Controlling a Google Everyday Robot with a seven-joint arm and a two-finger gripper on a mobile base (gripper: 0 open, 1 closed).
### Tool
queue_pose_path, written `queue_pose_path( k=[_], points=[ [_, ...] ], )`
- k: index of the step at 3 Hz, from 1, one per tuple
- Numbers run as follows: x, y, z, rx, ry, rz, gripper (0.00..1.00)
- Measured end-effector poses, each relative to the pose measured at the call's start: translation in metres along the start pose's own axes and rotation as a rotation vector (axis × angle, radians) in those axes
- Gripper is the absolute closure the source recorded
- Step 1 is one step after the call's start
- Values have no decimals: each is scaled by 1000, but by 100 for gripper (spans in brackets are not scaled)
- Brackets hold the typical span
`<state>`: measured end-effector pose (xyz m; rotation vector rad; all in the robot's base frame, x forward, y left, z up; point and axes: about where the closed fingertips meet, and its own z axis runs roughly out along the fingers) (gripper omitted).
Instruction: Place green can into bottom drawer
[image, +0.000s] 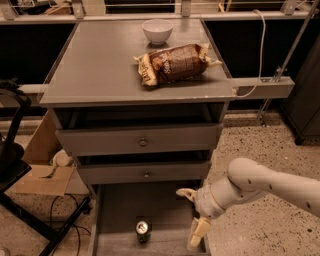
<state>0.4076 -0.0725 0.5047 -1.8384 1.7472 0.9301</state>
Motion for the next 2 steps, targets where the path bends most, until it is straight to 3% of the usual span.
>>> queue_pose_path(
  k=[1, 2],
  points=[
    [-7, 23, -14, -11, 120, 20, 0],
    [-11, 26, -18, -7, 138, 24, 0]
  ],
)
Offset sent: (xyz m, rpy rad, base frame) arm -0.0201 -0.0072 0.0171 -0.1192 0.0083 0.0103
